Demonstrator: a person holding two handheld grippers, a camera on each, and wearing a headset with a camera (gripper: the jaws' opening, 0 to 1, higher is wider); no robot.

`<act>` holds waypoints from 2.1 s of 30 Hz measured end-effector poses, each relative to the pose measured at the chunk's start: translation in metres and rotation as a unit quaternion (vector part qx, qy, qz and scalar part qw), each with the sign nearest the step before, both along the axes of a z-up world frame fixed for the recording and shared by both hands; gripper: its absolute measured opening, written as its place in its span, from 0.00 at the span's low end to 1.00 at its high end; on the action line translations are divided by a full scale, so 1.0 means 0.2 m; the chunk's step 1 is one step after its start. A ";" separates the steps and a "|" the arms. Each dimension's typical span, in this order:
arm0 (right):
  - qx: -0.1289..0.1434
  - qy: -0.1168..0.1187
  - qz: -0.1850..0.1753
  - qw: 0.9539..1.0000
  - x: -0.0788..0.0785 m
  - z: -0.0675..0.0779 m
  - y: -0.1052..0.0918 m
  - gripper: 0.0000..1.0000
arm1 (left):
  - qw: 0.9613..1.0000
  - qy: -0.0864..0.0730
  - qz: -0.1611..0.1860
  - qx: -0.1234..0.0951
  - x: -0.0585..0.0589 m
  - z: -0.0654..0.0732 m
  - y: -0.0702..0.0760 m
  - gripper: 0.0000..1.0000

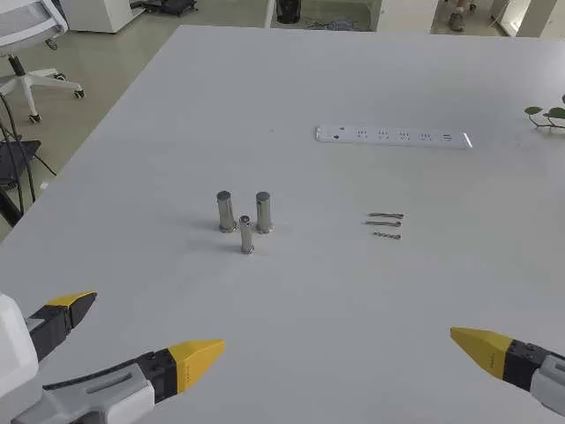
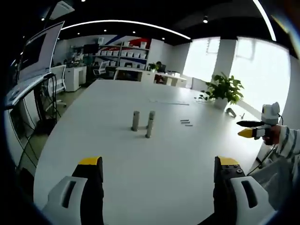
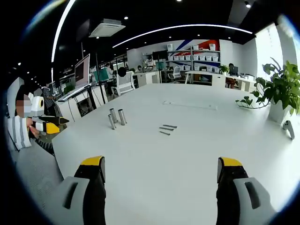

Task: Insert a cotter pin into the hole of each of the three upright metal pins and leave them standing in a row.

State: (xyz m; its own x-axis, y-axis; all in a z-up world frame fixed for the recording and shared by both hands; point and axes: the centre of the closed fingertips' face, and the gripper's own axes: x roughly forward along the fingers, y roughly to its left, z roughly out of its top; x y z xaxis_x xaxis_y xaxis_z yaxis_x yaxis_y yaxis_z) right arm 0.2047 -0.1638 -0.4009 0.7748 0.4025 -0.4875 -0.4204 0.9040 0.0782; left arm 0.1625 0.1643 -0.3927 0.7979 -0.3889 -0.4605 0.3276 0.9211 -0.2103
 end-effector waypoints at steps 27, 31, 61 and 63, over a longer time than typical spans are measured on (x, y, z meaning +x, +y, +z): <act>-0.018 0.001 0.011 1.000 0.00 0.00 0.01 0.99 | 0.999 0.011 -0.011 0.037 0.01 -0.05 0.00 0.96; -0.020 0.002 0.011 1.000 0.00 -0.01 0.01 0.99 | 0.999 0.010 -0.012 0.037 0.02 -0.04 0.01 0.96; -0.029 0.011 -0.006 0.999 -0.02 -0.02 -0.04 0.99 | 0.996 -0.006 -0.074 0.052 0.28 -0.03 -0.13 0.92; -0.030 0.012 -0.006 0.999 -0.02 -0.02 -0.03 0.99 | 0.995 -0.008 -0.079 0.052 0.31 -0.03 -0.14 0.91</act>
State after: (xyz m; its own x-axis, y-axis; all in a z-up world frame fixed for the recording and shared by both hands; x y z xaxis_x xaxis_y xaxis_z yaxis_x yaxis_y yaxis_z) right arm 0.2010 -0.1706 -0.4054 0.7675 0.3625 -0.5287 -0.4083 0.9123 0.0328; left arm 0.2235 0.1365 -0.3985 0.7374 -0.4617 -0.4930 0.4729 0.8741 -0.1111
